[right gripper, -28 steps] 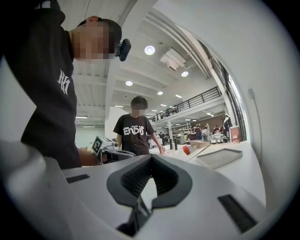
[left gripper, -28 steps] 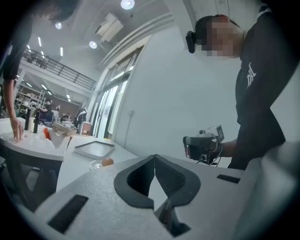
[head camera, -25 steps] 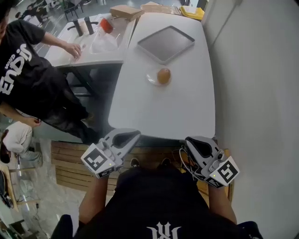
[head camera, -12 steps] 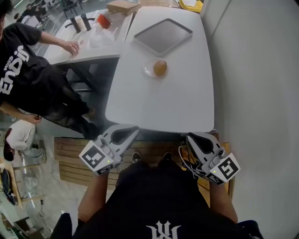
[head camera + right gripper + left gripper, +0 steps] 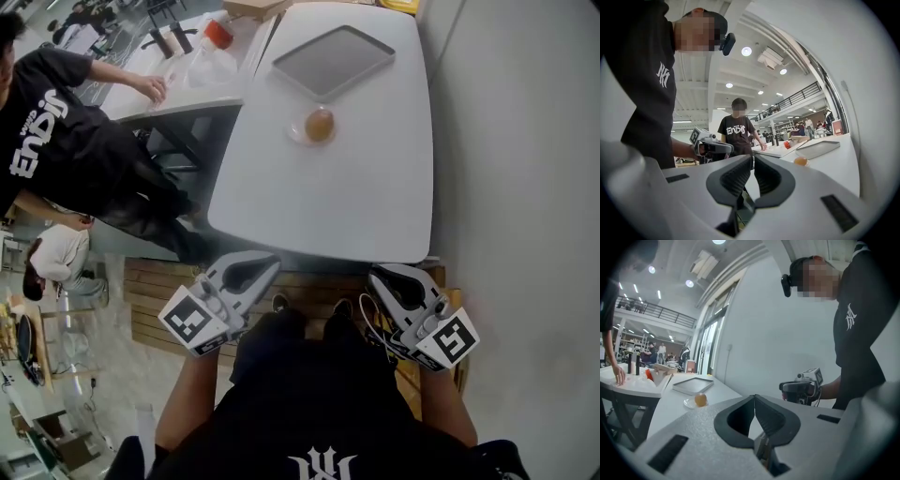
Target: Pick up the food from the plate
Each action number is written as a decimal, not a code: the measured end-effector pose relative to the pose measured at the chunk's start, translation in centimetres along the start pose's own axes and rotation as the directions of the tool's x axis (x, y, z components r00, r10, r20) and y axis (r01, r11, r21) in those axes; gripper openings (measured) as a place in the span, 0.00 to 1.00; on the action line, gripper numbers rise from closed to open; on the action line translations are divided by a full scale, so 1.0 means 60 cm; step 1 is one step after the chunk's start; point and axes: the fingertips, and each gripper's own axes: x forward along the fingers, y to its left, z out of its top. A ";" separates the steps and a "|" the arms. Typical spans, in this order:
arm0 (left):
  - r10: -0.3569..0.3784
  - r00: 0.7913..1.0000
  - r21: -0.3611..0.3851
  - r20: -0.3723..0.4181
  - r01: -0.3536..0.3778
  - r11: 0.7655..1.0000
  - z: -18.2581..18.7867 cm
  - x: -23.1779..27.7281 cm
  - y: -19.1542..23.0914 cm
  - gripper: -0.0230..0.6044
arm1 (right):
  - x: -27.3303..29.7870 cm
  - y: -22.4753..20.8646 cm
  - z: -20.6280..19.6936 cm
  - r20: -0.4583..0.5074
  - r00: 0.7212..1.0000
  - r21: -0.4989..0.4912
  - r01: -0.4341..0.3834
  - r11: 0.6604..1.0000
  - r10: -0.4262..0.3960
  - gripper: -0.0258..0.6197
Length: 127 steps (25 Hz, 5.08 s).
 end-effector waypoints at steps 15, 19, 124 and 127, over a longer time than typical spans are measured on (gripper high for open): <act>-0.055 0.995 -0.004 0.082 0.055 0.998 -0.019 -0.050 0.127 0.04 | 0.123 0.012 0.008 -0.062 0.996 -0.070 0.059 0.996 -0.063 0.04; -0.083 0.996 0.171 -0.023 0.086 0.981 -0.015 -0.059 0.165 0.04 | 0.177 0.012 0.046 -0.047 0.991 -0.083 0.119 0.989 -0.123 0.04; -0.260 0.955 -0.104 -0.144 0.247 0.963 -0.141 0.283 0.499 0.04 | 0.605 -0.500 -0.241 -0.466 0.884 -0.111 -0.032 0.993 -0.024 0.73; -0.260 0.956 -0.096 -0.136 0.248 0.964 -0.129 0.276 0.492 0.04 | 0.604 -0.490 -0.223 -0.459 0.888 -0.128 -0.033 0.991 -0.030 0.73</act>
